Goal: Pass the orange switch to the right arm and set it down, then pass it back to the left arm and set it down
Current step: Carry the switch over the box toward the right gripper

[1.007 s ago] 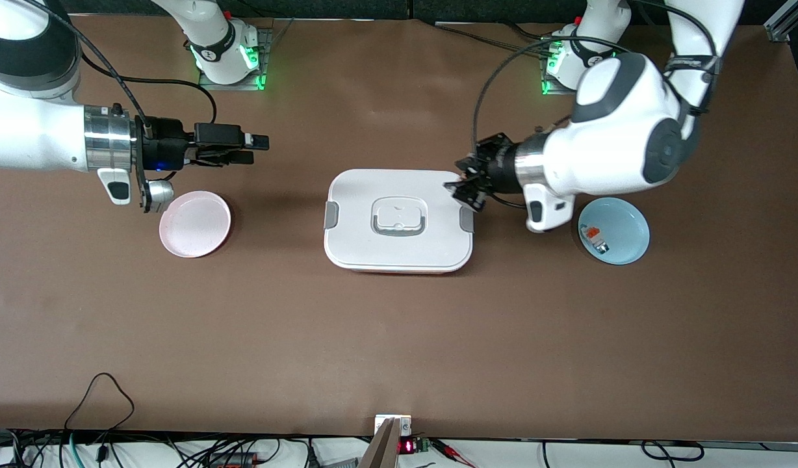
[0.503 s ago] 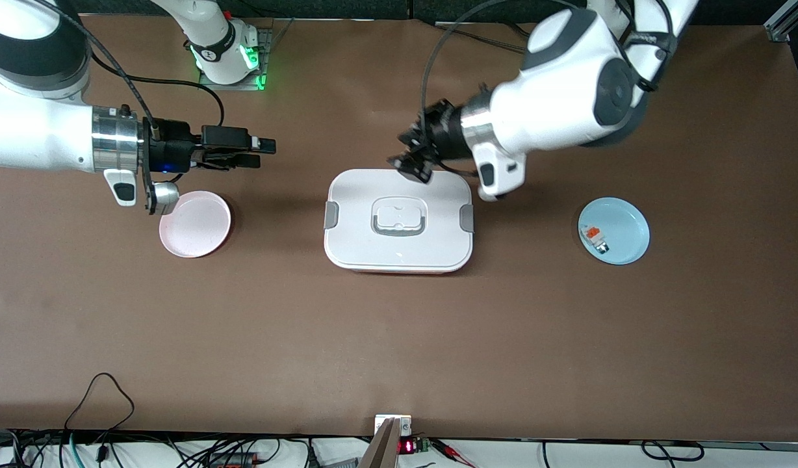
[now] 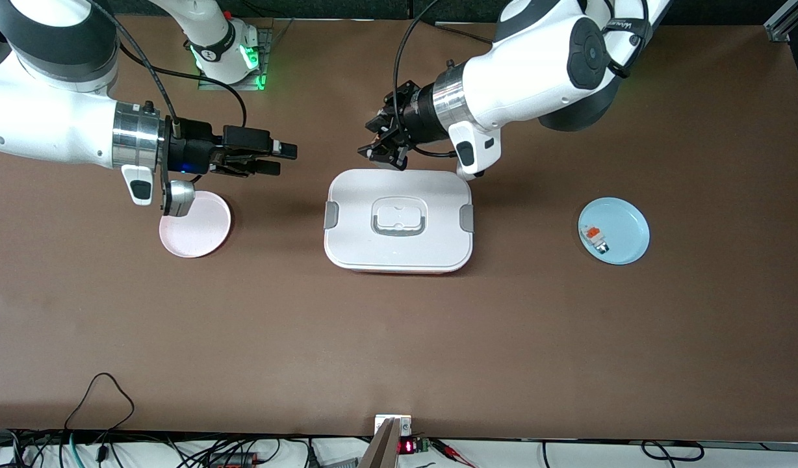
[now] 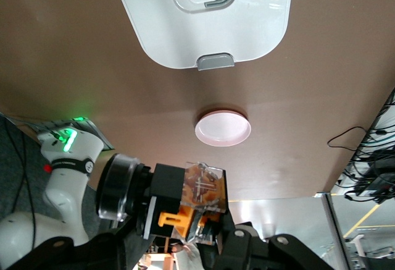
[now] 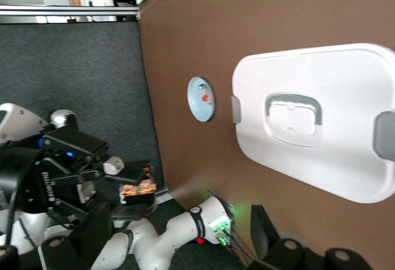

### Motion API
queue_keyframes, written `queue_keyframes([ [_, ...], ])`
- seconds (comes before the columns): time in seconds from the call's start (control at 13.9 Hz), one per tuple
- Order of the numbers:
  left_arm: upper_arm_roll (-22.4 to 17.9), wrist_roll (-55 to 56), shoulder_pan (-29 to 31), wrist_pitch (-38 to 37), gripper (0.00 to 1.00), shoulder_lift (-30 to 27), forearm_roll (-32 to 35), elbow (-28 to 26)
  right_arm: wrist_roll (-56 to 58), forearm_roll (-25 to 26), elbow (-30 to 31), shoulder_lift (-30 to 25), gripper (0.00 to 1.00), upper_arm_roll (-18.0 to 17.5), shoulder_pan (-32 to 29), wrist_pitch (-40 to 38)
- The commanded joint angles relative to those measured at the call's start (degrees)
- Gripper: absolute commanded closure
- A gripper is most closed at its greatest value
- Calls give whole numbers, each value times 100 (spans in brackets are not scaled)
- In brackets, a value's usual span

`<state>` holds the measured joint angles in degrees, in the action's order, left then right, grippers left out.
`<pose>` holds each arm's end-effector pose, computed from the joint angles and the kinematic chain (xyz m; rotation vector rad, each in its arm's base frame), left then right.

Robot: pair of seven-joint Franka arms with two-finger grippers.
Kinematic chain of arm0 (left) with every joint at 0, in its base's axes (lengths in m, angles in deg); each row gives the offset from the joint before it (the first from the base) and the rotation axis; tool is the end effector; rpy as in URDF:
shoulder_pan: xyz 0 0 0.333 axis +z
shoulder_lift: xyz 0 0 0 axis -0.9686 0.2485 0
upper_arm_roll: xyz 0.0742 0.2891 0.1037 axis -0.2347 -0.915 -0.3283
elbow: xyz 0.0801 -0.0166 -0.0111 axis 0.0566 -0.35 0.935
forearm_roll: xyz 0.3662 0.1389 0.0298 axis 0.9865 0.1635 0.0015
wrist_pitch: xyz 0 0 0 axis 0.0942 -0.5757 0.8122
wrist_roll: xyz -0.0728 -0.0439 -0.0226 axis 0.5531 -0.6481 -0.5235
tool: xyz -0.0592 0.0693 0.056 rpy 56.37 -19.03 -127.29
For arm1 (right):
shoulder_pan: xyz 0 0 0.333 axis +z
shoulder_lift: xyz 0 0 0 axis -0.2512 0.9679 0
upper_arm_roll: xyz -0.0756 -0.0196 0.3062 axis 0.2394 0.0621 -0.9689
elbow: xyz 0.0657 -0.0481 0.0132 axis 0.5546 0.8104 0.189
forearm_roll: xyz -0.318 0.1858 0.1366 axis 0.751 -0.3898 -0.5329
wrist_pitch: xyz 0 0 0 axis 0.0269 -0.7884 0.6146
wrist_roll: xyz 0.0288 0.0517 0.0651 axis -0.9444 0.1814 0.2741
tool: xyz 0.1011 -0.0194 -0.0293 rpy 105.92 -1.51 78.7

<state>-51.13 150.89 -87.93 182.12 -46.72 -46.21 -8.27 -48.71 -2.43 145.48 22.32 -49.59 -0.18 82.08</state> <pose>0.5479 -0.4417 0.5744 1.8832 1.6495 -0.8247 0.5785 0.2204 0.5425 -2.1055 0.0640 0.1744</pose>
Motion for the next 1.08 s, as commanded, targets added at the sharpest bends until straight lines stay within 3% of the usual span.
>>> queue_keyframes([
  [0.0,-75,554,-210,295,100,146,279,210,44,-172,-57,-53,0,20,48,34],
  [0.29,-84,802,-306,542,100,181,430,218,-53,-172,-49,-132,0,-94,241,359],
  [0.79,-101,1004,-439,771,100,199,632,210,-431,-93,4,-132,0,-849,286,1185],
  [1.01,-127,1004,-430,762,100,199,790,210,-396,-6,92,-115,0,-868,286,1221],
])
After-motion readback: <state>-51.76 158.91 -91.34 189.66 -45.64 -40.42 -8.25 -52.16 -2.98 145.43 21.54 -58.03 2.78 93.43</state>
